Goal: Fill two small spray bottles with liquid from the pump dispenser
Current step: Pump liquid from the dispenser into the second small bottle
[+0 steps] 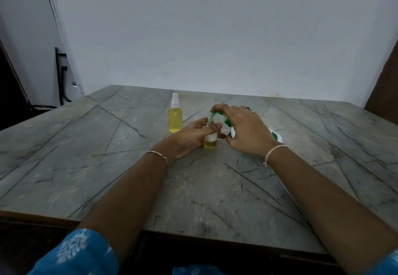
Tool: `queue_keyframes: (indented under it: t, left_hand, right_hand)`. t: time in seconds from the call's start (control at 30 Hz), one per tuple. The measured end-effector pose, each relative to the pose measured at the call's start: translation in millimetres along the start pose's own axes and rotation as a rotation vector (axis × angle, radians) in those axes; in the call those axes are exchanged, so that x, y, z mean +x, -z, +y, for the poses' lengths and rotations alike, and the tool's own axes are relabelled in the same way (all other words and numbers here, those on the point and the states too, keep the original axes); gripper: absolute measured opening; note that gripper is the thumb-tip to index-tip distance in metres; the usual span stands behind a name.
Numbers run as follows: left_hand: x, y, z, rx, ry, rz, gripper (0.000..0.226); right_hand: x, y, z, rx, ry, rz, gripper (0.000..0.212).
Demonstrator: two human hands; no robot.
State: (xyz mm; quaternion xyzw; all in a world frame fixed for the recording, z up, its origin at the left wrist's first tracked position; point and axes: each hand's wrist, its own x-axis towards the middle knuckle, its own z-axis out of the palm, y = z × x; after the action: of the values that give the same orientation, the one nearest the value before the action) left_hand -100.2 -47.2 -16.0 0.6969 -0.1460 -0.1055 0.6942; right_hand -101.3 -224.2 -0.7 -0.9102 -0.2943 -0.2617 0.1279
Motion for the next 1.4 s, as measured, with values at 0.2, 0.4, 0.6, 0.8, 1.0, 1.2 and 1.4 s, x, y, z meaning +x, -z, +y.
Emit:
queue_keyframes:
  t: [0.2,0.4,0.6,0.8,1.0,1.2,1.4]
  left_hand:
    - [-1,-1,2,-0.001,0.007,-0.01,0.055]
    - [0,2,0,0.008,0.008,-0.016,0.079]
    - [-2,4,-1,0.084,-0.002,-0.031,0.065]
    - [0,8,-6,0.171,-0.054,-0.064,0.055]
    - [0,8,-6,0.183,-0.072,-0.068,0.054]
    - [1,8,-7,0.179,-0.058,-0.073,0.056]
    - [-2,6,-4,0.173,-0.072,-0.089,0.054]
  right_hand:
    - [2,0,1,0.022,0.001,-0.005,0.065]
    - [4,-3,0,0.016,0.0,0.021,0.062]
    - [1,-1,0,-0.003,-0.002,-0.009,0.07]
    - [2,-1,0,0.0,-0.009,0.012,0.064]
    - [2,-1,0,-0.013,-0.013,0.016,0.066]
    - [0,-1,0,-0.009,-0.009,0.006,0.068]
    - [3,-4,-1,0.001,-0.005,0.038,0.061]
